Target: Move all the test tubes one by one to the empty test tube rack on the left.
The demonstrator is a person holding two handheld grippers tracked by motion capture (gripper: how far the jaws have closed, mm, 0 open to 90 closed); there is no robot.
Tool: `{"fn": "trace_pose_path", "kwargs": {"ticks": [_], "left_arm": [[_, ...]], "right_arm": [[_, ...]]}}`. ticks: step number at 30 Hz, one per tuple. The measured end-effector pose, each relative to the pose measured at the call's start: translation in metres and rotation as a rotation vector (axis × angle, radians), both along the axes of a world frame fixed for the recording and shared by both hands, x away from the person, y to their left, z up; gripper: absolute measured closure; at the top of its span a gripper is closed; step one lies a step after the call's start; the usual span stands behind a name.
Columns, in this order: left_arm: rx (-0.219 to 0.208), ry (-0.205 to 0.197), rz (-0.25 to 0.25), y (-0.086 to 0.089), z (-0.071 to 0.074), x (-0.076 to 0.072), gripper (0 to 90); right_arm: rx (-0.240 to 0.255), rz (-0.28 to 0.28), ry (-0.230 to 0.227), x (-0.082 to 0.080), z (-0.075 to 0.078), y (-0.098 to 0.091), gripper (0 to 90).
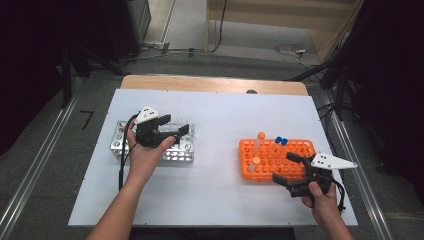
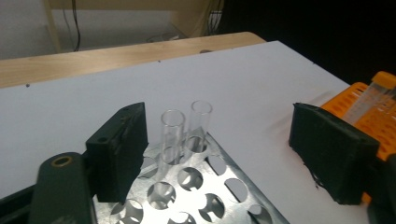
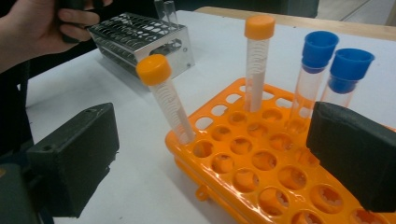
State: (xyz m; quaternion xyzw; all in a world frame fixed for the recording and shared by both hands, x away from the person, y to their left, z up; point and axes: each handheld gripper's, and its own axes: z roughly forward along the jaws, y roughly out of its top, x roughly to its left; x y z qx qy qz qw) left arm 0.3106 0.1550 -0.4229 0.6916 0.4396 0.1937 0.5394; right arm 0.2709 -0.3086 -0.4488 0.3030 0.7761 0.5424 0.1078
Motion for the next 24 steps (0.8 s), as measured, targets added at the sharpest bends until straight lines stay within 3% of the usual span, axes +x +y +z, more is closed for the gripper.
{"fn": "trace_pose_path", "kwargs": {"ticks": [13, 24], "left_arm": [[-0.056, -0.054, -0.061, -0.001, 0.005, -0.042, 0.0], [-0.069, -0.068, -0.092, -0.002, -0.002, -0.074, 0.0]], "right_arm": [[-0.002, -0.093, 0.016, 0.023, -0.003, -0.006, 4.2], [-0.043, -0.183, 0.045, 0.036, -0.011, -0.006, 17.2]]}}
